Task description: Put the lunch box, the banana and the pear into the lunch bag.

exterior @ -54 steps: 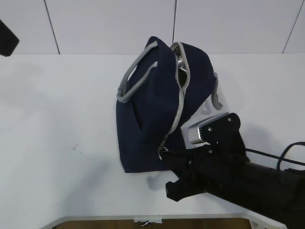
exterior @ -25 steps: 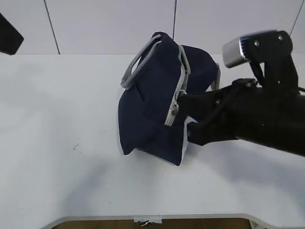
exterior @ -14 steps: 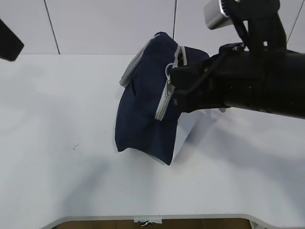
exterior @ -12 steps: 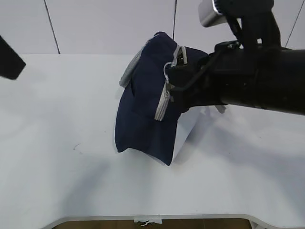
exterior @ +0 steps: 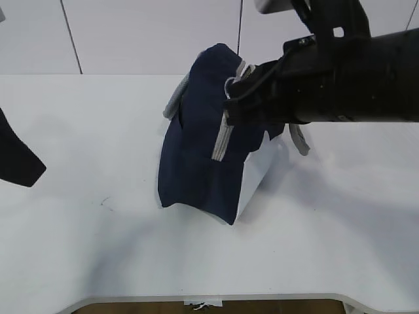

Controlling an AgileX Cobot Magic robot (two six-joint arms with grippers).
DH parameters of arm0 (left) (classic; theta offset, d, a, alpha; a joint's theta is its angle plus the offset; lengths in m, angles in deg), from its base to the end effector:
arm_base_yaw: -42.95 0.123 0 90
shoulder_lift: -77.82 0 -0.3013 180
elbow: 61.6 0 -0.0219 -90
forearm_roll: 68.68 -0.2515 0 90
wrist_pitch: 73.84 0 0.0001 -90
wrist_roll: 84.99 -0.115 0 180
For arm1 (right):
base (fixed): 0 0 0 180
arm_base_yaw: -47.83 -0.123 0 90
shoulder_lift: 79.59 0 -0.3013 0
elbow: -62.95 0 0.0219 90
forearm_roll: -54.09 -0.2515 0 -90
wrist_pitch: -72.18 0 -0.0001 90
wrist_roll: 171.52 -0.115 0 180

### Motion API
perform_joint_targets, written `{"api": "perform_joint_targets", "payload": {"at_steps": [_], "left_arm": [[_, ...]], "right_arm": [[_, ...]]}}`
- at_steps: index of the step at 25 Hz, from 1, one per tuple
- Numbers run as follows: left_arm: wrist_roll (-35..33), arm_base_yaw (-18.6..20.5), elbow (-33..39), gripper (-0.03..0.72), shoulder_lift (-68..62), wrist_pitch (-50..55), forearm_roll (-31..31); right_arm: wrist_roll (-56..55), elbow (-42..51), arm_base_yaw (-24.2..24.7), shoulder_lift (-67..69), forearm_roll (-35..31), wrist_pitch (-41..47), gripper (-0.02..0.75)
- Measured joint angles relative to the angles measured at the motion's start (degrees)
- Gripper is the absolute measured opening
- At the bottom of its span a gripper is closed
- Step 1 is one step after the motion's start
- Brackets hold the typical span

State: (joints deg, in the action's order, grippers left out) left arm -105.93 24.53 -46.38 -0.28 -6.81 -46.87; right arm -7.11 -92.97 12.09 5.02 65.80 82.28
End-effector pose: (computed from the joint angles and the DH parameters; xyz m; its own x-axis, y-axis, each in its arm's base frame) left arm 0.2051 -0.1098 0.3244 -0.7783 0.4662 -0.4206 0.5901 0.7720 -0.2362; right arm 0.2604 0.1823 0.3080 -0.4269 -0.2201 -0.8771 -0.5295 0.8471 0.0451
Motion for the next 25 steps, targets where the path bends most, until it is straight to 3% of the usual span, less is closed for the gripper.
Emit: {"api": "perform_joint_targets", "payload": {"at_steps": [17,25], "left_arm": [[-11.6,0.0,2.2,0.405,-4.4,-9.6,10.2],[-21.2,-0.9,2.2,0.461,-11.3,-16.1,18.1]], "right_arm": [[0.0,-3.8,0.0,0.7,0.0,5.2,0.001],[0.0,-4.6,0.0,0.8,-3.9,5.8,0.001]]}}
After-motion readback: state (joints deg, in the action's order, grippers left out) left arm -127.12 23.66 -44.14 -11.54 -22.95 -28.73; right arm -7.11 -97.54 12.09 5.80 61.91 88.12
